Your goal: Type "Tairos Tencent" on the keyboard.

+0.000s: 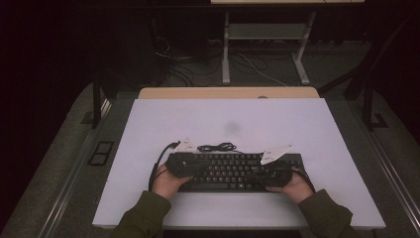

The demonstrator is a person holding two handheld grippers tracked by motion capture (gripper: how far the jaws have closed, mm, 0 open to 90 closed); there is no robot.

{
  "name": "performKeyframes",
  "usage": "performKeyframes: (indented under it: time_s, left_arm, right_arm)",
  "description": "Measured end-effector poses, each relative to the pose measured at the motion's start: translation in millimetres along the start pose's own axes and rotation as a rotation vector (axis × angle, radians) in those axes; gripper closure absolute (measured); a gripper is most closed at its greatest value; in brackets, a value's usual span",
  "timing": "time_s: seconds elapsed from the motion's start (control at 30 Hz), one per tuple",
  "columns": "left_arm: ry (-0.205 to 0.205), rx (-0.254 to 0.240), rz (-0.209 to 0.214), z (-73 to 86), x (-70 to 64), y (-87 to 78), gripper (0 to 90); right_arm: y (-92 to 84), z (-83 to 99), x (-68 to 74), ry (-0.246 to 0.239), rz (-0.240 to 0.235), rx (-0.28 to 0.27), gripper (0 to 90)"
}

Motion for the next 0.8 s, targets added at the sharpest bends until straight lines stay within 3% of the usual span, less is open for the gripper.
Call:
performKeyframes:
  time_s: [0.23, 0.37, 0.47, 0.8]
  left_arm:
    - [-0.001, -0.021, -0.005, 3.4, 3.1, -8.6, 57.5]
    - [-0.007, -0.043, -0.024, 4.6, 6.5, -13.2, 34.2]
    - [-0.010, -0.049, -0.024, 6.0, 7.3, -16.9, 27.5]
    - [-0.025, -0.079, -0.003, 15.1, 9.7, -26.1, 24.7]
  right_arm:
    - [0.1, -0.1, -0.2, -0.001, 0.000, -0.001, 89.4]
    - [0.1, 0.0, -0.2, 0.000, 0.000, -0.002, 89.4]
    - [0.1, 0.0, -0.4, 0.000, -0.001, -0.003, 89.4]
    - [-0.6, 0.4, -0.8, 0.006, 0.001, -0.002, 89.4]
Point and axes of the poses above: each handheld gripper's, and its own axes: y roughly forward along the jaws, z roughly out of its underside, x roughly to its left, the point moved 8 cm from there along y, roughly forward along the jaws, and after that the axes turned 2 degrees about y, right-handed, at the moved point
